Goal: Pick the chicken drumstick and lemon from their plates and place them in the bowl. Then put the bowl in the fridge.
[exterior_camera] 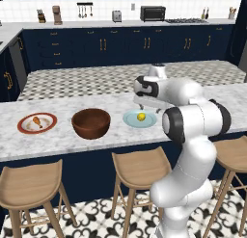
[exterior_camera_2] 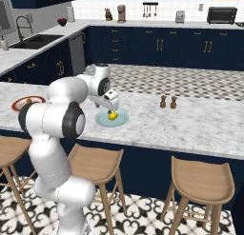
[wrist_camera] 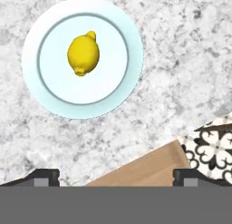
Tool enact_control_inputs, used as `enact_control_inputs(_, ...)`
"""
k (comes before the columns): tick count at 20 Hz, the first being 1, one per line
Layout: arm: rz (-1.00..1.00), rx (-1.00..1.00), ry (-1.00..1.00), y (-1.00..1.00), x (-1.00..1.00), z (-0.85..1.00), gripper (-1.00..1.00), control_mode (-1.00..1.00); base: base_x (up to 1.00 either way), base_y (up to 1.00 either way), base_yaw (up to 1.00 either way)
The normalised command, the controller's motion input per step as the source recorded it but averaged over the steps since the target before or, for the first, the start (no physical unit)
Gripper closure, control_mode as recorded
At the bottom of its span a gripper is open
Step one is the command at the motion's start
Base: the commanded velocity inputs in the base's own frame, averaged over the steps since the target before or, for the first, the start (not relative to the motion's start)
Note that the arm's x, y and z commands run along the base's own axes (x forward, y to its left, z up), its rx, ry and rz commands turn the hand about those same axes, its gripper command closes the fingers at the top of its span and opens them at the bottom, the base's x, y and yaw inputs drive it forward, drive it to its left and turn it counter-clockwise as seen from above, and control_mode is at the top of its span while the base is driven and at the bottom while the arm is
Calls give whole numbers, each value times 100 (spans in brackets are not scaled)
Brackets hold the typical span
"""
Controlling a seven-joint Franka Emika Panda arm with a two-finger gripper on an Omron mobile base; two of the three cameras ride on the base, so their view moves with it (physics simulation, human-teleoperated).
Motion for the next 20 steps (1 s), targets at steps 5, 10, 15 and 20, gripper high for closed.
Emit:
enact_control_inputs(5,0,0,0,0,54,-22,-100,-100,0,0,0)
enact_control_inputs(10,0,0,-4,-1,49,-24,-100,-100,0,0,0)
enact_control_inputs(15,0,0,0,-6,37,-33,-100,-100,0,0,0)
enact_control_inputs(20,0,0,0,-5,35,-34,-100,-100,0,0,0)
